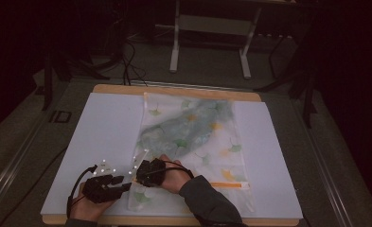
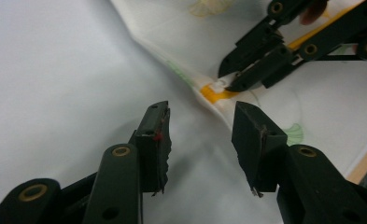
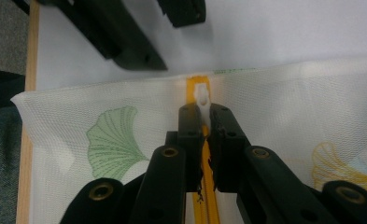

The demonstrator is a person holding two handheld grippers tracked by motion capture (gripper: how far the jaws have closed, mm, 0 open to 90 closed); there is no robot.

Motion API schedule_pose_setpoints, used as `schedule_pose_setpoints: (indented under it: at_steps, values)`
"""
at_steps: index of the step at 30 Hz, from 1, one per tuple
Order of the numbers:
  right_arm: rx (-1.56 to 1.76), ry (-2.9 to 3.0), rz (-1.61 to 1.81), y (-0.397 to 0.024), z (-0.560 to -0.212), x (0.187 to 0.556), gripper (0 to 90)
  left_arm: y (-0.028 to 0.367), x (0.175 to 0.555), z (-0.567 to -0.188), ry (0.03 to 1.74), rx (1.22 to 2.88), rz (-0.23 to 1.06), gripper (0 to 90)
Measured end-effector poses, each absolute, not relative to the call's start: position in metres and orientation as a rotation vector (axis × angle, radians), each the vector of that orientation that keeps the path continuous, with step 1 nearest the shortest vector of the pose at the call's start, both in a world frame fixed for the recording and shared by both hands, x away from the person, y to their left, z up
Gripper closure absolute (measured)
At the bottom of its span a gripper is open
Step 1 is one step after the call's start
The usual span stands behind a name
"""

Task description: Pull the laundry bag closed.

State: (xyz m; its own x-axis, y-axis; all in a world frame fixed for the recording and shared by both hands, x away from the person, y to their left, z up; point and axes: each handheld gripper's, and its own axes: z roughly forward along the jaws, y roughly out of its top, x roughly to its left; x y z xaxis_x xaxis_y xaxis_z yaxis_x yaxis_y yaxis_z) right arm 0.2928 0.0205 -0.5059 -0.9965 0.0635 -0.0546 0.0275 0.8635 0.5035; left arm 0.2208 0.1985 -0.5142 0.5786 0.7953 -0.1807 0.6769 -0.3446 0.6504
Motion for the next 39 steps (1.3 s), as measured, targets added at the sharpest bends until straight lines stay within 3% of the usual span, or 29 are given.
schedule_pose_setpoints:
  at_steps: [26, 39]
  values:
    - [0.046, 2.927, 0.806, 0.018, -0.499, 0.288, 84.2, 0.187, 0.231, -0.522, 1.179, 2.085, 0.094, 56.0]
    - [0.029, 2.901, 0.835, 0.012, -0.490, 0.287, 84.3, 0.179, 0.239, -0.527, 1.174, 2.109, 0.059, 62.8]
